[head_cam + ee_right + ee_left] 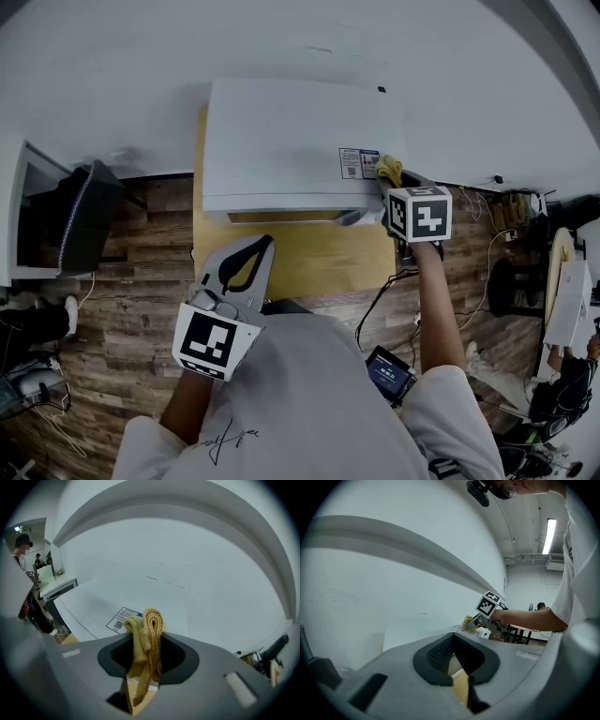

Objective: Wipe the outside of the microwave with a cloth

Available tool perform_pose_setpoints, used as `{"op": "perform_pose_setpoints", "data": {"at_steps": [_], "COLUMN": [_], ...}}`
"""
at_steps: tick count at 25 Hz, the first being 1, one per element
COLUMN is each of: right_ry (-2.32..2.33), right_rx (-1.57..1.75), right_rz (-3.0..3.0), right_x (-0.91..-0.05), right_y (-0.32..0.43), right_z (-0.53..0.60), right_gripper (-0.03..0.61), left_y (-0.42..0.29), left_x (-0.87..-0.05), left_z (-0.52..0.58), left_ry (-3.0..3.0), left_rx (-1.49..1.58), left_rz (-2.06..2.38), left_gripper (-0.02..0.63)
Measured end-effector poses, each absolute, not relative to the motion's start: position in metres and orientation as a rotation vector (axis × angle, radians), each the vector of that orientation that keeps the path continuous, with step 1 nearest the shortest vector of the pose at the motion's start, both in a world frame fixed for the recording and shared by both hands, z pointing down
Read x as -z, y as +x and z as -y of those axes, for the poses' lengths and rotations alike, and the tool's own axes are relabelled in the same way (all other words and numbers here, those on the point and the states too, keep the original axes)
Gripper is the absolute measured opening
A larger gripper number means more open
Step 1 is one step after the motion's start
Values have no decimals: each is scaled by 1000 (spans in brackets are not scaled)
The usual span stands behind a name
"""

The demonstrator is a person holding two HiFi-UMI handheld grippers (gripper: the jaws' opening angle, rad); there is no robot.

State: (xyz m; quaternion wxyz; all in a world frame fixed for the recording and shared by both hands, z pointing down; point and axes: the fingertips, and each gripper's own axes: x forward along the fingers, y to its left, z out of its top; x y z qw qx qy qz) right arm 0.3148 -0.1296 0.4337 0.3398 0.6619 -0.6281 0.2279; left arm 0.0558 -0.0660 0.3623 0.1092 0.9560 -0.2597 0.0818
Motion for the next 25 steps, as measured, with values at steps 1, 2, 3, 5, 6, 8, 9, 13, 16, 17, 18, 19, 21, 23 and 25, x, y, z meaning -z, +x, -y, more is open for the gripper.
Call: {"op": "perform_pose_setpoints", "data": {"at_steps": [1,2,3,5,6,8,9,13,16,17,18,19,21,23,25], "right_ry": [1717,1713,1710,1708,1706,1698,1691,1652,1626,1619,1610,1600,1578,1556,1535], "right_rx": [-593,-592,-591,-594,-596,-599,-599,-580,-574,-572,-568,-563,-555,-553,-550], "right_rz": [1643,1650,1656,1669,1677,1698,1710,1747,1779,1790,1800,1810,1833,1859,1881], "right_x": [-434,-434,-434,-434,-434,-433,-433,-433,-432,-432,-432,-431,-432,-432,-432], "right_y": [311,307,304,298,295,286,281,261,244,238,232,225,211,196,181], "right_z": [130,130,131,133,134,137,138,145,151,153,155,156,159,162,167], "right_gripper": [130,130,130,130,130,130,130,130,130,130,130,130,130,130,130], "left_y": [57,58,58,57,56,54,54,57,57,56,55,54,54,53,51], "left_x": [-361,-360,-360,-361,-361,-361,-360,-358,-360,-361,-362,-361,-361,-362,-363], "left_z": [65,64,63,62,62,63,64,60,57,56,56,56,56,56,58], "left_ry": [2816,2820,2822,2822,2820,2818,2819,2848,2830,2819,2812,2809,2814,2814,2805], "left_rx": [-234,-232,-234,-249,-258,-262,-260,-276,-284,-284,-282,-277,-270,-272,-272], "left_rz": [760,757,754,753,755,764,770,773,752,750,751,755,758,757,763], "left_gripper": [-11,-11,-11,-11,-11,-11,-11,-11,-11,-11,-11,-11,-11,-11,-11]}}
